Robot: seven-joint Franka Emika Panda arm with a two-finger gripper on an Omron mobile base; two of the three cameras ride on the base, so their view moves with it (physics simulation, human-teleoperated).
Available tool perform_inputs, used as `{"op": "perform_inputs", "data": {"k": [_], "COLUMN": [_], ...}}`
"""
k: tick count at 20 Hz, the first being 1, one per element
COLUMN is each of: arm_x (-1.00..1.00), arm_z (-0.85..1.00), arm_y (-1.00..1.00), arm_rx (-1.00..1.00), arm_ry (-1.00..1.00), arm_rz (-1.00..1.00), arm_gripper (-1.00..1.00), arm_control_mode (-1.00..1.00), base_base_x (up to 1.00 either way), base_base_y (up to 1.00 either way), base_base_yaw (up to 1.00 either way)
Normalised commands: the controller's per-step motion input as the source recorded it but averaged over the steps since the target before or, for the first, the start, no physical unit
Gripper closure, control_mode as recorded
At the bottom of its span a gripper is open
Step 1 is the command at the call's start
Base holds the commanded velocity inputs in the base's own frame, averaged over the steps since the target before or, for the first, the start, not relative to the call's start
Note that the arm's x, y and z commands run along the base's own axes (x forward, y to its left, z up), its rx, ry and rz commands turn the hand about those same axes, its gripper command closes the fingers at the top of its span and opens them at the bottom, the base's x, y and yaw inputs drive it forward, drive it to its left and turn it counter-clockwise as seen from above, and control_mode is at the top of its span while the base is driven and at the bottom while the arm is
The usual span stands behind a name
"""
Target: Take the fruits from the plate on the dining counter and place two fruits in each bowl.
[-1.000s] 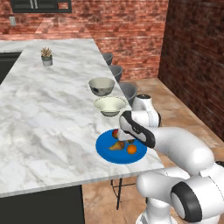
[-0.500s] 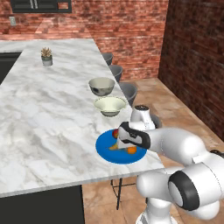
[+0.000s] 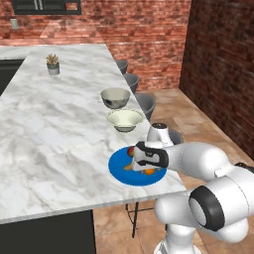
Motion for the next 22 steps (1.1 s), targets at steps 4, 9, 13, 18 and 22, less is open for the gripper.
{"op": "perform_inputs", "data": {"k": [4, 9, 13, 18, 22], "arm_x": [0.00, 0.00, -0.01, -0.03, -0.28], "arm_z": [0.00, 0.00, 0.00, 0.26, 0.54], "arm_y": [0.00, 0.00, 0.00, 0.00, 0.01], "arm_rx": [0.00, 0.00, 0.00, 0.00, 0.00], "arm_ry": [0.00, 0.00, 0.00, -0.01, 0.00], "arm_rz": [0.00, 0.00, 0.00, 0.00, 0.00], "arm_gripper": [1.00, 1.00, 1.00, 1.00, 1.00], "arm_control_mode": [-1.00, -1.00, -1.00, -1.00, -1.00], "base_base_x": [0.00, 0.00, 0.00, 0.00, 0.00], "base_base_y": [0.00, 0.00, 0.00, 0.00, 0.00], "base_base_yaw": [0.00, 0.00, 0.00, 0.00, 0.00]}}
